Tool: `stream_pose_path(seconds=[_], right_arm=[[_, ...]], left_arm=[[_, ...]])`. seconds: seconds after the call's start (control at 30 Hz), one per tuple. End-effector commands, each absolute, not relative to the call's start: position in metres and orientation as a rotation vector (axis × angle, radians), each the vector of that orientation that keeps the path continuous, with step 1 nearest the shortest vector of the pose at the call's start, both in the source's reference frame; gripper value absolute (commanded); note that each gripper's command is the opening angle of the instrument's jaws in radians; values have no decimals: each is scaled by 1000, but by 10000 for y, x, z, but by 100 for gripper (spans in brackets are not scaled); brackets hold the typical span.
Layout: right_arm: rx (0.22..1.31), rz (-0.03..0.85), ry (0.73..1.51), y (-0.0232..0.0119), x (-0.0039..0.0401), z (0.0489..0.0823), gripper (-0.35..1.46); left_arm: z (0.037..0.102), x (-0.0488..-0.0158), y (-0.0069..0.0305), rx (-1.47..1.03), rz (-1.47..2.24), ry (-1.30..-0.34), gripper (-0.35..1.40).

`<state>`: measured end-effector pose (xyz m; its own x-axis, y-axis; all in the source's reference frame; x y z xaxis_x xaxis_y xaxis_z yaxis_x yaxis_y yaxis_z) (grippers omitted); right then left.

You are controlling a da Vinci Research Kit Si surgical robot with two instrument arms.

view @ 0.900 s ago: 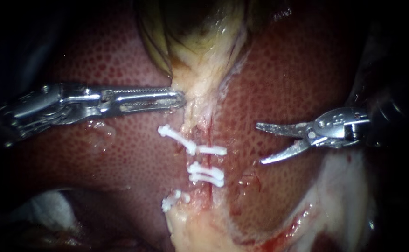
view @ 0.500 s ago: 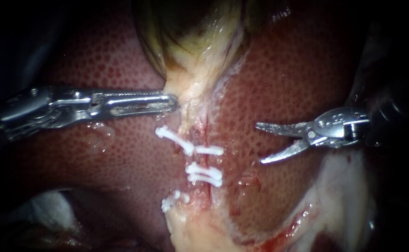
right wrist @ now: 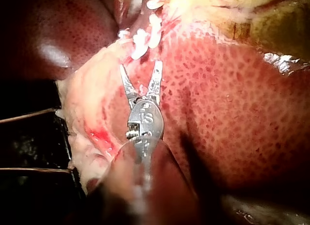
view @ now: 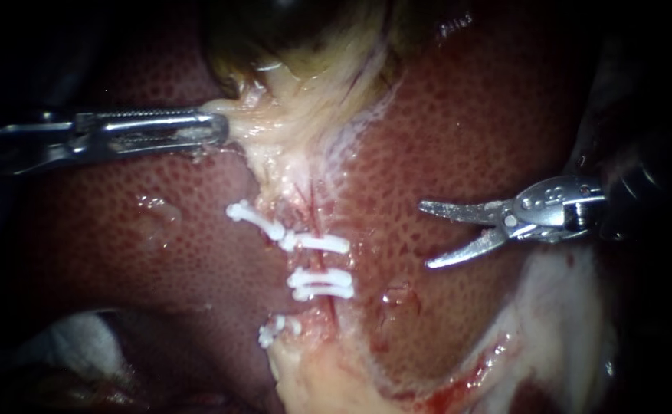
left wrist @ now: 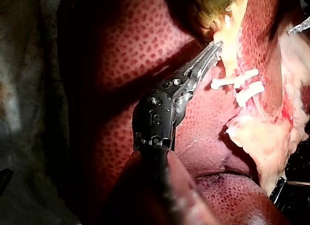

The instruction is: Go to the cutting position right tube

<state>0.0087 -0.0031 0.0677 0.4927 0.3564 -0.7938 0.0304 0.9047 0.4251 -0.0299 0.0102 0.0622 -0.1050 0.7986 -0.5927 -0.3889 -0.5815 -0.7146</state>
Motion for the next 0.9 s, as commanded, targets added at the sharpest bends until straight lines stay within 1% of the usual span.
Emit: stream_pose_path(seconds=[0.03, 0.17, 0.3, 0.57, 0.7, 0.9], right_arm=[[413, 205, 1044, -32, 88, 677, 143], [412, 203, 1045, -34, 91, 681, 143], [419, 190, 1043, -42, 100, 695, 143], [490, 205, 1018, -68, 130, 750, 143], [516, 212, 1005, -77, 142, 772, 143], [537, 211, 990, -87, 158, 793, 143]], left_arm=[[621, -301, 101, -1325, 1807, -484, -35], [621, -301, 101, -1325, 1807, -483, -35], [621, -301, 100, -1325, 1807, -483, -35], [621, -303, 100, -1324, 1807, -482, -35], [622, -303, 100, -1324, 1807, -481, -35], [622, -305, 99, -1324, 1807, -479, -35]])
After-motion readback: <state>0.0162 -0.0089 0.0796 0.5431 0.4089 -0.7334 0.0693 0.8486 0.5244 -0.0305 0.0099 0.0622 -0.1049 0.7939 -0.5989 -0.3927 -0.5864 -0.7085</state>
